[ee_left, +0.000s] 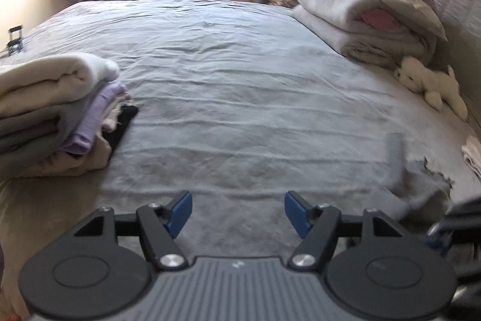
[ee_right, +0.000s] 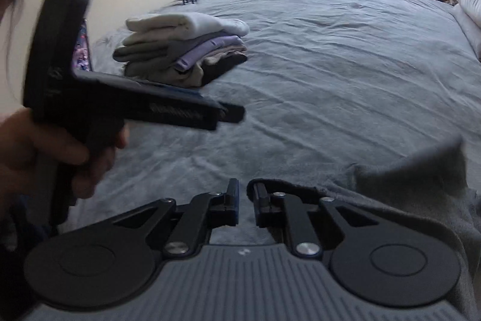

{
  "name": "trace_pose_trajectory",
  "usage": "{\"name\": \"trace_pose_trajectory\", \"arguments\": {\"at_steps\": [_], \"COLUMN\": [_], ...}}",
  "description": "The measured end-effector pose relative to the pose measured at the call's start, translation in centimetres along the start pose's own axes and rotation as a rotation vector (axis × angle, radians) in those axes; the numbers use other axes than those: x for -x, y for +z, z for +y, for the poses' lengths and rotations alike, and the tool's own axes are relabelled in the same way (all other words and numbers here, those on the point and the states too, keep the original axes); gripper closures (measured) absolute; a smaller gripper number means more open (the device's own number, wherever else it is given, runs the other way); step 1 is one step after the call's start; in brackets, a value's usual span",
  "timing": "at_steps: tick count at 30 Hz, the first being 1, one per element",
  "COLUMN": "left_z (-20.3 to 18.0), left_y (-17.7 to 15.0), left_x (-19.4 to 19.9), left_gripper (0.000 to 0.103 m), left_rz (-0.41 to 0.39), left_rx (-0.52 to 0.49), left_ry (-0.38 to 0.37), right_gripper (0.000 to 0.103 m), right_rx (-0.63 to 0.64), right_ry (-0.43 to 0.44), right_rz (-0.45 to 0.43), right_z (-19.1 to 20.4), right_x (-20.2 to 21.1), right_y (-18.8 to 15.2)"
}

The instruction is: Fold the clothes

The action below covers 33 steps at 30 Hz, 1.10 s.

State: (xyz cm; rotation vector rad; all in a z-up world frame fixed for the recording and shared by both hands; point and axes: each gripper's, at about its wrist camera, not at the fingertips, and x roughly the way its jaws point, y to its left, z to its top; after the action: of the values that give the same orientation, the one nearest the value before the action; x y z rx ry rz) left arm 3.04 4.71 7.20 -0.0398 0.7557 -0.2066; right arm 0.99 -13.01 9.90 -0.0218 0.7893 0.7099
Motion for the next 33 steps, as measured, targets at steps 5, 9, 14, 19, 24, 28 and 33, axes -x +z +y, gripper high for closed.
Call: {"name": "trace_pose_trajectory", "arguments": {"at_steps": [5, 9, 14, 19, 24, 28, 33], "left_z": [-0.7, -2.0, -4.3, -6.8, -8.4, -9.0, -10.6], "left_y": [-0.1, -0.3, -0.8, -1.4, -2.2, -2.3, -2.7], "left_x": [0.1, 0.2, 0.3, -0.1, 0.2, 0.8, -0.9], "left_gripper": [0.030, 0.027, 0.019, 0.018, 0.018, 0.018, 0.015], "left_rz": [-0.014, -0.026, -0.056, -0.079, -0.099, -0.141, -0.160], "left_rx": [-0.019, -0.037, -0.080, -0.124, -0.186, -0.215, -0.282], "left_ry": [-0.024, -0.076, -0.154, -0.214, -0.259, -0.288, -0.234], "right_gripper": [0.062, 0.060, 0.054, 0.053, 0.052, 0.039, 0.037], "right_rx": [-0.018, -0.071, -0.283, -0.462, -0.535, -0.579, -0.642], "right_ry": [0.036, -0.040, -0.208, -0.318, -0.366, -0.396, -0.397], "right_rz": [-0.127, -0.251, -0.251, -0.175, -0.136, -0.133, -0.140], "right_z": [-1.7, -4.4, -9.8, -13.7, -15.7, -17.0, -18.0], "right_x": [3.8, 7.8, 8.9, 8.0, 8.4, 9.1, 9.3], "right_y": [0.1, -0.4, -1.4, -2.4, -3.7, -4.5, -4.9]}}
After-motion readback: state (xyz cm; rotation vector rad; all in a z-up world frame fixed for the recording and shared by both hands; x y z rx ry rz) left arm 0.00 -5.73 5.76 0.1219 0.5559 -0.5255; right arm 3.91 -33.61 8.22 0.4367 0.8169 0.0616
